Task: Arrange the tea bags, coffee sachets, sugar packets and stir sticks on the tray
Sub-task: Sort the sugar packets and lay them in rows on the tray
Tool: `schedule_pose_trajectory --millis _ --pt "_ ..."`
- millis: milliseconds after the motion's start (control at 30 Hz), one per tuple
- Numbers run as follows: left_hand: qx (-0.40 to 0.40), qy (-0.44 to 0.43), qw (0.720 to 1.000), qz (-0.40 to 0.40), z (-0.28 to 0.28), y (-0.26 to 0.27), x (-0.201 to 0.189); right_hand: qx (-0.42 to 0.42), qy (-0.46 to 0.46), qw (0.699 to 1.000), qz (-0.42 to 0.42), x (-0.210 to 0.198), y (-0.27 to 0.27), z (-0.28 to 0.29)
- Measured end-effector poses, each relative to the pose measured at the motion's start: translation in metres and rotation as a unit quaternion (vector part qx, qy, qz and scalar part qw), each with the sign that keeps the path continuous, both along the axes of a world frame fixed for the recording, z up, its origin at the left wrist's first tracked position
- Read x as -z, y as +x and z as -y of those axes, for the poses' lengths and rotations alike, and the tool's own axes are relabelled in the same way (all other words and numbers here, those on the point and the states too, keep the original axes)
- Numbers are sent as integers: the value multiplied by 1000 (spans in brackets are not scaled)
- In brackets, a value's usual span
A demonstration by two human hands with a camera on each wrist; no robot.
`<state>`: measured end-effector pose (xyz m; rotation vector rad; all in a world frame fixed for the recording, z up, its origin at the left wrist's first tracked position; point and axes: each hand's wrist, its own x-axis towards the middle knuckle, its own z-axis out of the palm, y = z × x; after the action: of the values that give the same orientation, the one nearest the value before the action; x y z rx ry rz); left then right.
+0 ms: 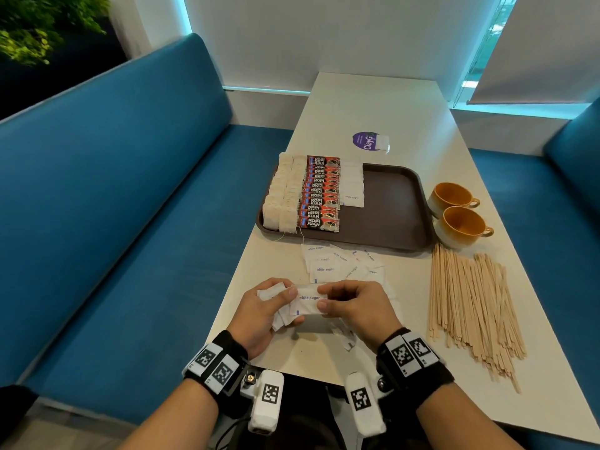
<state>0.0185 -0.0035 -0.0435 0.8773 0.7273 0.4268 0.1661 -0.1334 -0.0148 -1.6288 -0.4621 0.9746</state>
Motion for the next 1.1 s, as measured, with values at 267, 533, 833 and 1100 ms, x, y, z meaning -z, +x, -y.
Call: schedule_pose_trajectory --millis 267,533,833,1100 --pt "17 -35 999 22 -7 -3 3 72 37 997 4 -13 43 -8" --pt "38 -17 999 12 -10 -4 9 152 67 986 -19 -36 144 -53" --pt "52 -24 998 -9 -11 -3 3 124 -77 987 62 -1 215 -114" --pt "54 -24 998 -14 -13 -1 4 83 -181 969 146 7 231 -139"
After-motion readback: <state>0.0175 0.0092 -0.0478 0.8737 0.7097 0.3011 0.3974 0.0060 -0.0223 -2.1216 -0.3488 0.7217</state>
